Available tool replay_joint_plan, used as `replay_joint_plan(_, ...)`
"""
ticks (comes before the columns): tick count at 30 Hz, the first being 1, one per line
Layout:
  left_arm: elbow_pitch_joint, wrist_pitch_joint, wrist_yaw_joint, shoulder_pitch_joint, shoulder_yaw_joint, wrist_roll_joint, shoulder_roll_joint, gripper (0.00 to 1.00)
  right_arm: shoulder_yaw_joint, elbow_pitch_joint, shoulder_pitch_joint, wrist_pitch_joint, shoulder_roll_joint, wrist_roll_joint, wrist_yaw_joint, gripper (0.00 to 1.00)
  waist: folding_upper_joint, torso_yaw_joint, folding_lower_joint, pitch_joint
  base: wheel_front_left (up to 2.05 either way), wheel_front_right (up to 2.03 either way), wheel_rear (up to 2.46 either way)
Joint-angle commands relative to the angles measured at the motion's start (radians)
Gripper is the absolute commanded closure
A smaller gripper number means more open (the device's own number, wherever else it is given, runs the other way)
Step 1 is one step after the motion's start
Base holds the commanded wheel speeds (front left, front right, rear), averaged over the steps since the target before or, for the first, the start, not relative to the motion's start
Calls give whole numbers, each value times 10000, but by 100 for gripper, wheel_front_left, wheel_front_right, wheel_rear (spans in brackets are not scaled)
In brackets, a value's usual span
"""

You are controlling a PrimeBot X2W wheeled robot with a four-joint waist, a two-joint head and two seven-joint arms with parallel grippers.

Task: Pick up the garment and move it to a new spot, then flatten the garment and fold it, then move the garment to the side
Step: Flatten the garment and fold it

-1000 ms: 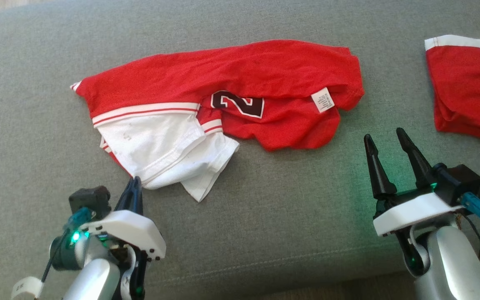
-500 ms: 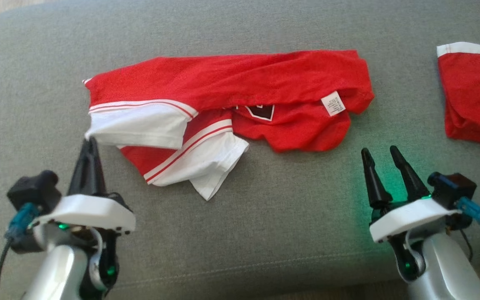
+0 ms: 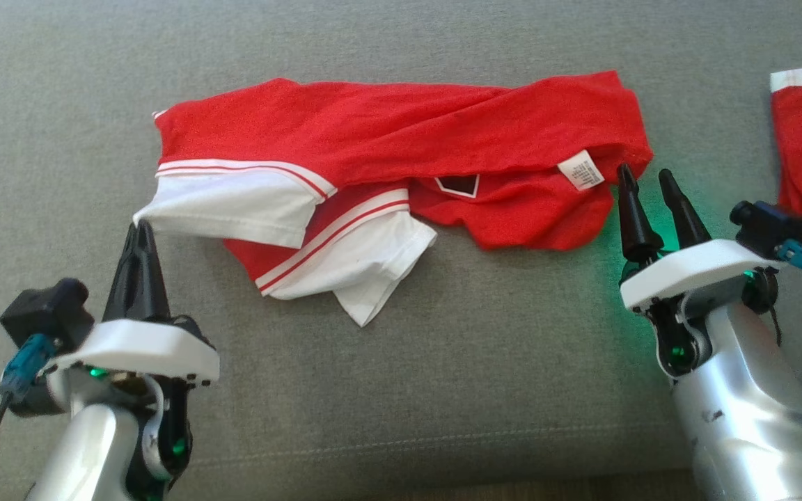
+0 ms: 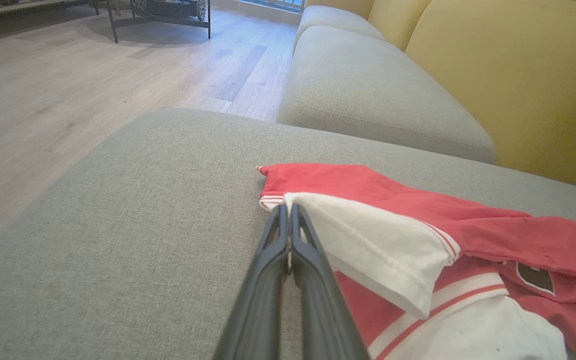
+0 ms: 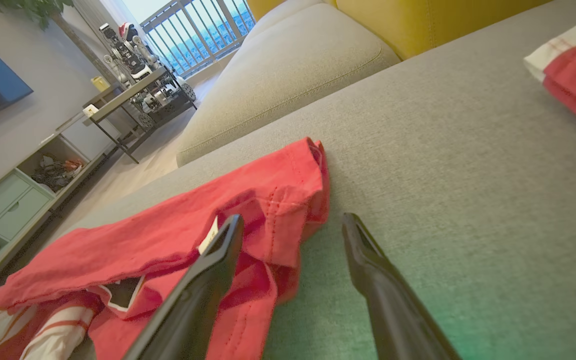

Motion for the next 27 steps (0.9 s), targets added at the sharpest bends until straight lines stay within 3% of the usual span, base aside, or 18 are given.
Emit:
replay_joint_plan(1,-236,-23,-11,-547,343,-1,275,100,282,28,-443,-67,17,338,-4,0,0,98,-1,39,0,0,0)
replay_joint_plan(5,-163,-34,-44,-636,289,6,262,100,410,451,-727,-67,17,902,-4,0,0,176,-1,65,0,0,0)
replay_joint_plan(6,-139,-39,-50,-664,275,9,257,100,466,572,-810,-67,17,1011,-4,9,0,195,-1,72,0,0,0)
replay_joint_plan(7,-94,-54,-62,-710,251,4,241,100,534,737,-945,-67,17,1096,-4,44,0,220,-1,79,0,0,0)
replay_joint_plan(8,-71,-62,-70,-728,241,0,236,100,566,796,-991,-67,17,1119,-4,57,0,230,-1,78,0,0,0)
replay_joint_plan(13,47,-101,-73,-750,219,2,253,100,640,765,-1062,-67,17,1130,-4,99,0,224,-1,17,0,0,0)
replay_joint_plan(22,158,-209,-26,-621,322,-68,331,100,408,-72,-797,-67,17,581,-4,100,0,14,-1,-357,0,0,0)
replay_joint_plan(27,11,-424,-274,-872,730,-501,373,100,218,-534,-742,-67,17,278,-4,100,0,-83,-1,-809,0,0,0)
